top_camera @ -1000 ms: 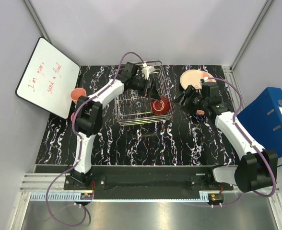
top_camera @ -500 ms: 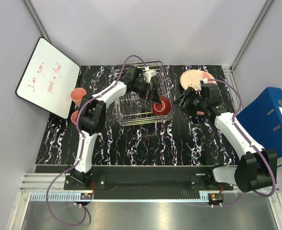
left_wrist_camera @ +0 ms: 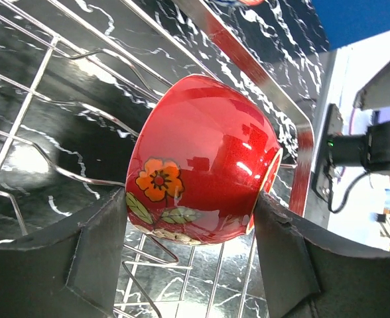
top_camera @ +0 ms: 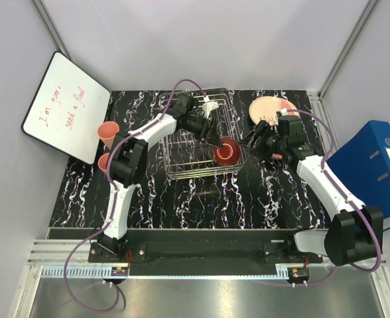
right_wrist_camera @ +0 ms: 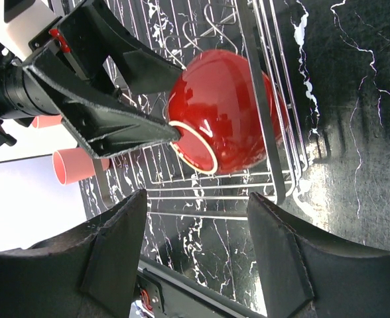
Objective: Unload the mixed dishes from the dish rack
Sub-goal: Pick up the bowl from the dish rack.
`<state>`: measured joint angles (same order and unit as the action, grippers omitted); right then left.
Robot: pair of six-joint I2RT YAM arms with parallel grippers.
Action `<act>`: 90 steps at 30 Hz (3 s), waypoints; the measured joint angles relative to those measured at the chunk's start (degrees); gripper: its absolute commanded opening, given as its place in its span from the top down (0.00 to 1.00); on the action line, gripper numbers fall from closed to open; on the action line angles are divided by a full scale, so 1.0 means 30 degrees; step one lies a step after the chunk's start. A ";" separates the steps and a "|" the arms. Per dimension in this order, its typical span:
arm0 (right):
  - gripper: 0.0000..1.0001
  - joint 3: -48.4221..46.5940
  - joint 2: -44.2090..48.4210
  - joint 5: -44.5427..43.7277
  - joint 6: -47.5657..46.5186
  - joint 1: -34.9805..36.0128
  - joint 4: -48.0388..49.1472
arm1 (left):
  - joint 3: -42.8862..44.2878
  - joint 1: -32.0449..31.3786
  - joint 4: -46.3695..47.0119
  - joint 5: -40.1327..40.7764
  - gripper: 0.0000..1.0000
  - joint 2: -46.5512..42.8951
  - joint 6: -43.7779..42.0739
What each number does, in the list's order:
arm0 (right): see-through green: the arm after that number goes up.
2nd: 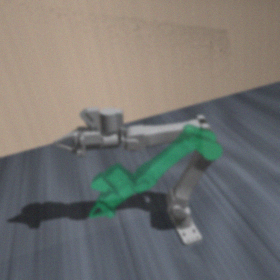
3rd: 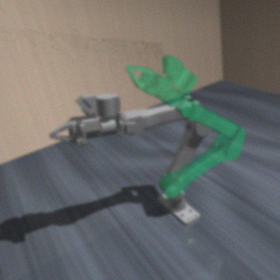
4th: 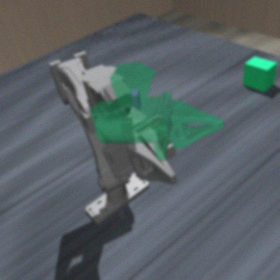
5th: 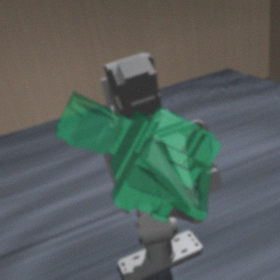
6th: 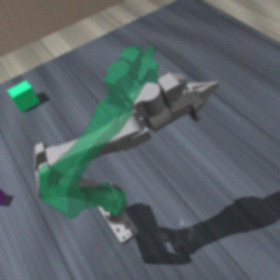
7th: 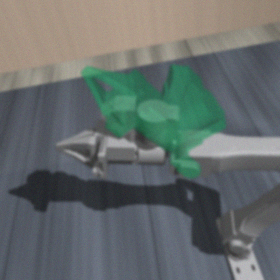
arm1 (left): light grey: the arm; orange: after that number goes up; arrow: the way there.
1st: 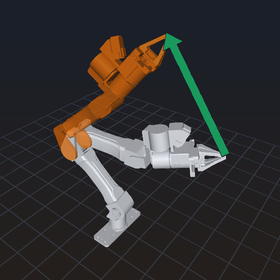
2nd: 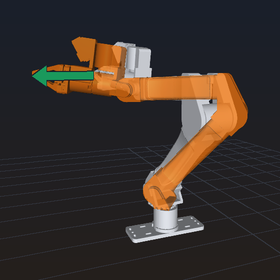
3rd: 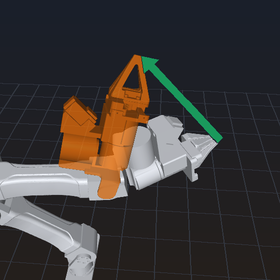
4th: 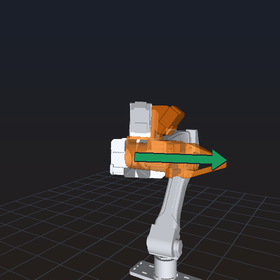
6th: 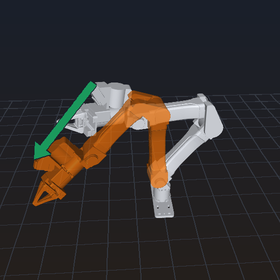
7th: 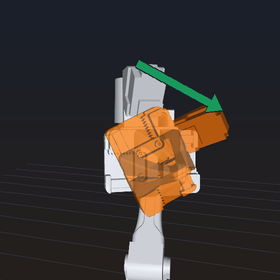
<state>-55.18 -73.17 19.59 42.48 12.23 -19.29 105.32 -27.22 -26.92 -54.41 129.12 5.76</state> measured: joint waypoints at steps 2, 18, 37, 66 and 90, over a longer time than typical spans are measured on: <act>0.30 0.0051 0.0000 0.0007 0.0000 0.0000 0.0007 | -0.0182 -0.0022 0.0066 -0.0415 0.67 -0.0007 0.0007; 0.30 0.0153 -0.0124 0.0080 0.0007 0.0000 0.0066 | -0.0619 0.0000 0.0532 -0.1355 1.00 -0.0124 0.0233; 0.31 0.0175 -0.0219 0.0036 0.0007 0.0000 0.0066 | -0.0619 0.0954 -0.0182 0.3563 1.00 -0.2528 0.1603; 0.31 0.0182 -0.0670 0.0342 0.0415 0.0000 0.1078 | -0.0612 0.0954 -0.1559 0.9712 1.00 -0.5821 0.0583; 0.31 0.0510 -0.1421 0.0335 0.0503 0.0007 0.1792 | -0.4932 -0.4029 0.0852 2.5762 1.00 -0.8320 -0.4874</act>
<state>-53.65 -77.43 20.60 43.99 12.25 -13.91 90.52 -39.31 -24.36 22.87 104.16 -8.86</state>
